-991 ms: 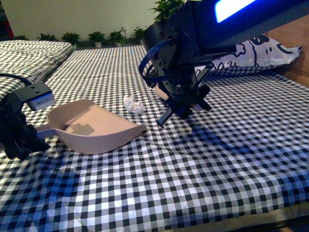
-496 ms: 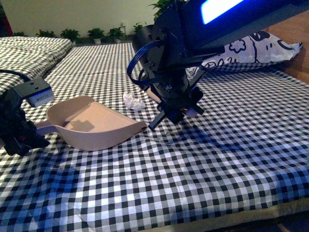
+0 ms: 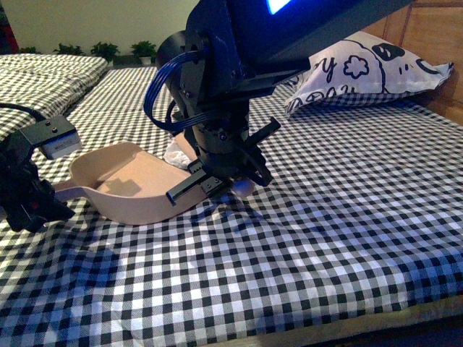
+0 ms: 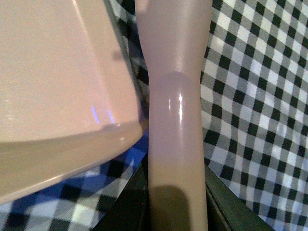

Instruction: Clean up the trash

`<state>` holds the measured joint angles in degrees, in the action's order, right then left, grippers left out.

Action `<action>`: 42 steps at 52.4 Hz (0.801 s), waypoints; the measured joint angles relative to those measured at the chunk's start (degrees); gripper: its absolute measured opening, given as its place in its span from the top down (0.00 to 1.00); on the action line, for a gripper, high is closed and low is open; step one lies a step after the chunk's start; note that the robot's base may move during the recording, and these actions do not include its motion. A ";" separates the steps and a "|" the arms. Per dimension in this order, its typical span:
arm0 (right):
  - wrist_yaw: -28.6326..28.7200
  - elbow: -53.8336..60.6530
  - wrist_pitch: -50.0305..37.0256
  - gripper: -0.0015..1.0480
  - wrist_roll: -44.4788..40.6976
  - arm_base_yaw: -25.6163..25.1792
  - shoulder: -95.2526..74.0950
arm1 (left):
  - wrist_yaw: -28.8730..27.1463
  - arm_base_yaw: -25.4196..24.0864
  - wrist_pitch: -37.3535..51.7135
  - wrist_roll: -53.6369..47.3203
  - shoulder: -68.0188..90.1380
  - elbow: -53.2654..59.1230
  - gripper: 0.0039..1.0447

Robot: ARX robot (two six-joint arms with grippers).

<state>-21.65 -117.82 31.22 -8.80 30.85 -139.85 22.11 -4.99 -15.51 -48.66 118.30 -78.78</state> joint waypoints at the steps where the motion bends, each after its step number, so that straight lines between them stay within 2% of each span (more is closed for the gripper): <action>1: 0.66 0.96 -0.42 0.80 0.28 0.09 0.70 | -0.02 0.00 0.00 0.00 0.00 0.00 0.77; 17: 8.83 13.00 -2.71 0.80 3.39 1.16 9.40 | 0.00 0.00 0.00 -0.17 0.00 -0.02 0.77; 30: 16.72 18.32 -1.88 0.80 4.11 1.18 15.72 | 0.00 0.00 0.00 -0.24 0.00 -0.02 0.77; 42: 19.37 18.88 -1.90 0.81 3.89 0.31 19.71 | 0.00 0.00 0.00 -0.24 0.00 -0.02 0.77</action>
<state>-2.28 -98.94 29.32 -4.91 31.16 -120.14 22.11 -4.99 -15.51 -48.90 118.30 -78.81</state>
